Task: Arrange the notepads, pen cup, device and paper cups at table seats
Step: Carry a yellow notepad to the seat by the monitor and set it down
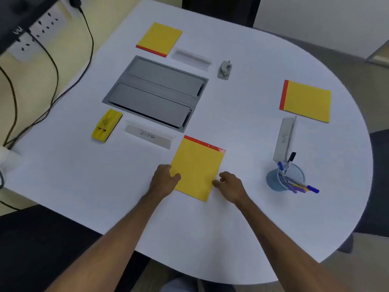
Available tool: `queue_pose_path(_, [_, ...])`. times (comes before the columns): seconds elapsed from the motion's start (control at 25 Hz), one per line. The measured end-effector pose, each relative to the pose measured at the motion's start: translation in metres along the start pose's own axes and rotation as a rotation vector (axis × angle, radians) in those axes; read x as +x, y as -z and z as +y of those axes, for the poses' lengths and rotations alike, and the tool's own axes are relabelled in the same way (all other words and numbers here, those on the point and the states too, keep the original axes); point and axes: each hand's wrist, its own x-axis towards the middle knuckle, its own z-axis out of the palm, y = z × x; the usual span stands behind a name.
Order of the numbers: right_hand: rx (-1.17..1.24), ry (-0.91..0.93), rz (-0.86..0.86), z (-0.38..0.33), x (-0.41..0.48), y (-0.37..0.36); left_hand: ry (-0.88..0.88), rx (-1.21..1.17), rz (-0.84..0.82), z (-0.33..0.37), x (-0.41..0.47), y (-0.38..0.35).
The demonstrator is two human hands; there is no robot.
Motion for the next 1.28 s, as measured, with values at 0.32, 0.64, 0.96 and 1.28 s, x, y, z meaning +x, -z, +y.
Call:
queue_pose_path(0.32, [0.311, -0.201, 0.090, -0.008, 0.027, -0.024, 0.086, 0.068, 0.049, 0.009, 0.013, -0.011])
queue_pose_path(0.64, [0.808, -0.521, 0.165, -0.010, 0.046, -0.027, 0.345, -0.337, 0.011, 0.016, 0.036, 0.011])
queue_pose_path(0.96, [0.787, -0.372, 0.199, -0.005, 0.027, -0.015, 0.331, -0.500, -0.062, 0.001, 0.040, 0.024])
queue_pose_path(1.28, [0.825, -0.084, 0.237, -0.022, -0.024, 0.018, 0.174, -0.677, -0.092, 0.016, -0.006, 0.054])
